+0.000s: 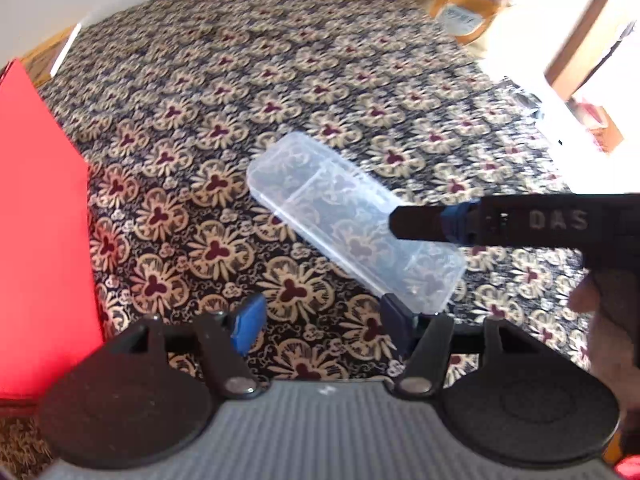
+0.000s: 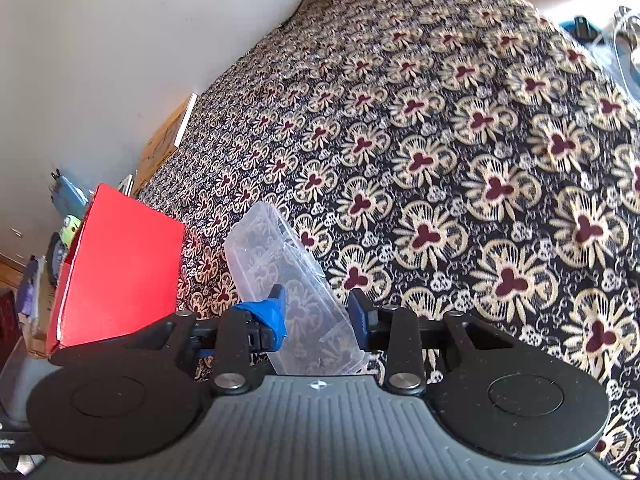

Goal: Organize rigid objects
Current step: 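Lower the right gripper onto the clear plastic case and close it, then lift the clear case with the right gripper and carry it over the red box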

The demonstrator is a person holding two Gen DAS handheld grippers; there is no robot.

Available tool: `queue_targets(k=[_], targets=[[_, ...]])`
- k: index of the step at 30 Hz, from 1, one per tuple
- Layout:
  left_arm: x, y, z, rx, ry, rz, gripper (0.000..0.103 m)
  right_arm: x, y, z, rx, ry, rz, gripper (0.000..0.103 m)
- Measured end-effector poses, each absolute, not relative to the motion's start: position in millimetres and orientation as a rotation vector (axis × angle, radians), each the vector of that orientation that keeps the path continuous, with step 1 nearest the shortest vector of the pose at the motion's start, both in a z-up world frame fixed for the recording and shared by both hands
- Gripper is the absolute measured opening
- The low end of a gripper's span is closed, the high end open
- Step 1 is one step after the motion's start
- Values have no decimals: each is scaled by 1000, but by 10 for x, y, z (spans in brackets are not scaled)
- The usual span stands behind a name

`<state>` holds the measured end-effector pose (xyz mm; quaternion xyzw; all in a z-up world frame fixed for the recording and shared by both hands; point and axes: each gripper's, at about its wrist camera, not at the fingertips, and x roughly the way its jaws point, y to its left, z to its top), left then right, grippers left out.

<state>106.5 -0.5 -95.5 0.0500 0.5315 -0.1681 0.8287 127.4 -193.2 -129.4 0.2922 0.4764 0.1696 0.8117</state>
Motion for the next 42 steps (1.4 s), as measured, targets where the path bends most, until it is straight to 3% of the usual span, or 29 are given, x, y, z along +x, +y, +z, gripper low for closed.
queue_targets(k=[13, 27, 36, 40, 42], targets=[[954, -163, -891, 162, 1091, -483, 67, 849, -1896, -1334, 646, 1045, 385, 16], [1175, -357, -930, 198, 1049, -523, 69, 1060, -2015, -1176, 603, 951, 317, 19], [1254, -355, -1079, 157, 1096, -504, 69, 1211, -1795, -1317, 669, 992, 386, 20], [1193, -298, -1071, 162, 1081, -480, 56, 1112, -1761, -1380, 709, 980, 394, 18], [1156, -286, -1057, 158, 1087, -476, 55, 1074, -1762, -1389, 720, 986, 397, 17]])
